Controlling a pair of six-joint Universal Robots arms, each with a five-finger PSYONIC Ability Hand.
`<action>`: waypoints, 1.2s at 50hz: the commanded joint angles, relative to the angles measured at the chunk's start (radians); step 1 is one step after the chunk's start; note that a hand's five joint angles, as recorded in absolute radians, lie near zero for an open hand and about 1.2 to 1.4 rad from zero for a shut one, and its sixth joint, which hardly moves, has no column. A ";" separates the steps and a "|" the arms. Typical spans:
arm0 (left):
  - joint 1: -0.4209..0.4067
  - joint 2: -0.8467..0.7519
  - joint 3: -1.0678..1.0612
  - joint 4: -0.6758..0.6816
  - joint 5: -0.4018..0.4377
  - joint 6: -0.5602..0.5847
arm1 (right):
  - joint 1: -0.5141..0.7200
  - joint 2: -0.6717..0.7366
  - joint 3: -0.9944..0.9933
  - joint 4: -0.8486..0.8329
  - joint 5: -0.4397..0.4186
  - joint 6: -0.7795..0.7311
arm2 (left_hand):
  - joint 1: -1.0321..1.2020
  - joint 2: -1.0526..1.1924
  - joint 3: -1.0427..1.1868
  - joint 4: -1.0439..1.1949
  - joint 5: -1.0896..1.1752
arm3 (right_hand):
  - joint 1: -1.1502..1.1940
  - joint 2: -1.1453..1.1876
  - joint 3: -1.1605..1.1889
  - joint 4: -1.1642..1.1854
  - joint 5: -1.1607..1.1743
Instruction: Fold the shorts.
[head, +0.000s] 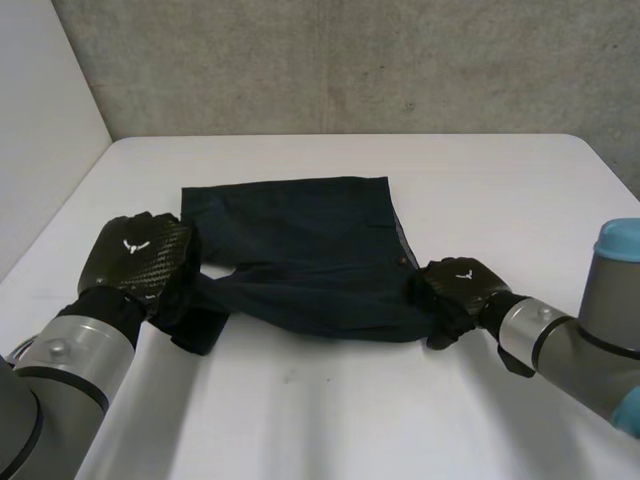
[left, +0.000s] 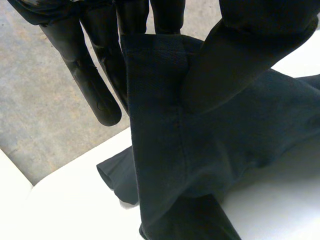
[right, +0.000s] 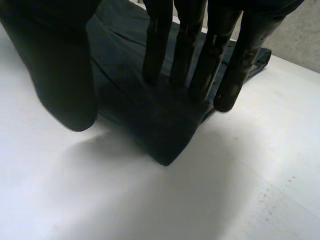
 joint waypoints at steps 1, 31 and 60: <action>0.000 0.015 0.006 -0.011 0.003 -0.053 | 0.019 0.057 -0.057 -0.029 0.037 -0.004 | 0.268 0.202 0.209 0.197 0.216 | 0.785 0.680 0.680 0.688 0.702; 0.006 -0.002 -0.043 -0.330 0.064 0.022 | -0.204 -0.405 0.065 0.892 0.079 -0.828 | 0.268 0.202 0.209 0.197 0.216 | 0.785 0.680 0.680 0.688 0.702; -0.008 -0.901 0.909 0.179 0.059 0.340 | -0.040 0.099 -0.432 0.119 0.300 -0.429 | 0.268 0.202 0.209 0.197 0.216 | 0.785 0.680 0.680 0.688 0.702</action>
